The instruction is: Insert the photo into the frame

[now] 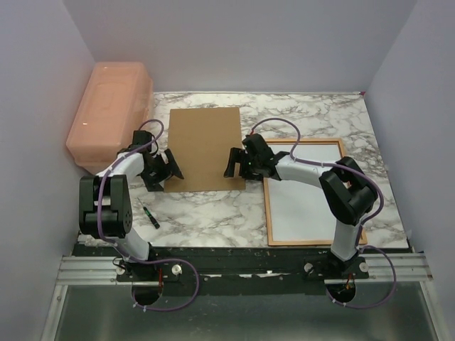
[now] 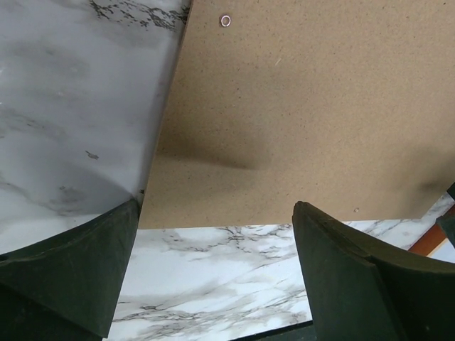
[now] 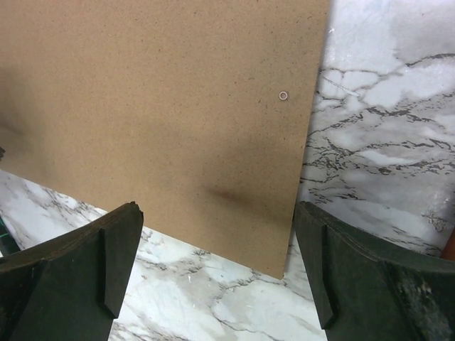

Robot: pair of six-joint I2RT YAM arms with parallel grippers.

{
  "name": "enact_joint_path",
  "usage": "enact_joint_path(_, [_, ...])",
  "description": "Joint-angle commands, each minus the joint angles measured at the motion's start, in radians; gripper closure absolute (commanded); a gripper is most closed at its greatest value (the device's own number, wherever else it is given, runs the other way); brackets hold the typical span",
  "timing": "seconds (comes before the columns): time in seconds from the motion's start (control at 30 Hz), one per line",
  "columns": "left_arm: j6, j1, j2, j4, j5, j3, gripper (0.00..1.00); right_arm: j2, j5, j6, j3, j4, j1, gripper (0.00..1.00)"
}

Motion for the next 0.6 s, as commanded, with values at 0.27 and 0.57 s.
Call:
enact_joint_path(0.27, [0.022,-0.140,-0.055,-0.045,0.104,0.012,0.11,-0.160,-0.220,0.029,-0.092,-0.110,0.007,0.05])
enact_joint_path(0.57, [-0.020,-0.256,-0.101,-0.009,0.116,-0.071,0.11,-0.367,-0.256,0.058,-0.167,-0.131,0.006,0.05])
